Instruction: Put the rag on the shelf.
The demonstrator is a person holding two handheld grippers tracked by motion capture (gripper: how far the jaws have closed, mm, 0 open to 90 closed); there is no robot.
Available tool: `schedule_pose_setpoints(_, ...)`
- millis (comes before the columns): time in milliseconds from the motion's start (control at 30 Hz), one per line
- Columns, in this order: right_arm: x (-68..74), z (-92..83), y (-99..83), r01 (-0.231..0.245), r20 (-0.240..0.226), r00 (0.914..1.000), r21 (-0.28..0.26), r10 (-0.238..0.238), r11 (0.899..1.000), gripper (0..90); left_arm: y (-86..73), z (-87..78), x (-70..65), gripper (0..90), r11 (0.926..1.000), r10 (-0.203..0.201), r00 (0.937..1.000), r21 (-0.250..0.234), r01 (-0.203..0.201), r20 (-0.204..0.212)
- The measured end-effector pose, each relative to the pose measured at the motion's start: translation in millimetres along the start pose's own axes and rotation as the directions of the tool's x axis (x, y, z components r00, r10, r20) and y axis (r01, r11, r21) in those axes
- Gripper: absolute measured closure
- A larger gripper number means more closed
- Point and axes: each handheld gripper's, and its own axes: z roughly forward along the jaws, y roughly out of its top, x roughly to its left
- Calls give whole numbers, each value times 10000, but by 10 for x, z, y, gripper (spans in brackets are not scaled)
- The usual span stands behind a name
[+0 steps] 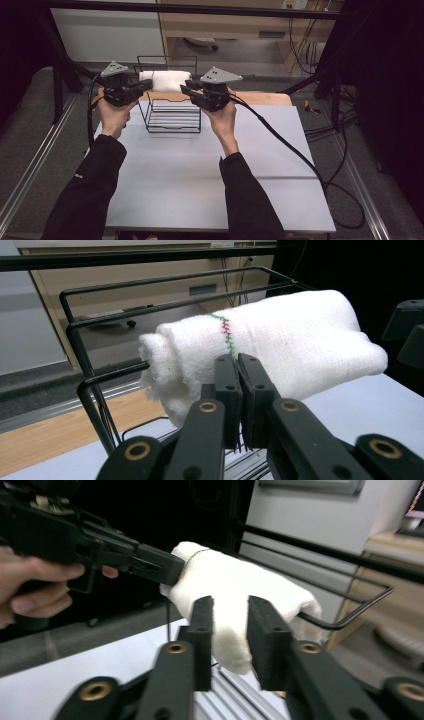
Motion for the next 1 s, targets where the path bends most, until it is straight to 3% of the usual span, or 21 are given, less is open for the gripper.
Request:
schedule_pose_setpoints(133, 19, 62, -47, -141, -39, 9999, 481, 143, 9987, 850, -28, 18, -7, 875, 9999, 126, 9999, -14, -126, -67)
schedule_pose_setpoints(300, -4, 168, -123, -209, 449, 9989, 1017, 164, 9946, 876, -62, 44, 1, 876, 9997, 232, 9997, 121, -231, -45)
schedule_pose_setpoints(567, -72, 283, -179, -303, 896, 9958, 1140, 201, 9930, 870, -104, 82, 23, 877, 9994, 337, 9994, 34, -336, -102)
schedule_pose_setpoints(1000, -42, 206, -132, -192, 764, 9970, 888, 124, 9959, 758, -132, 26, 10, 849, 9992, 367, 9993, -136, -367, -15)
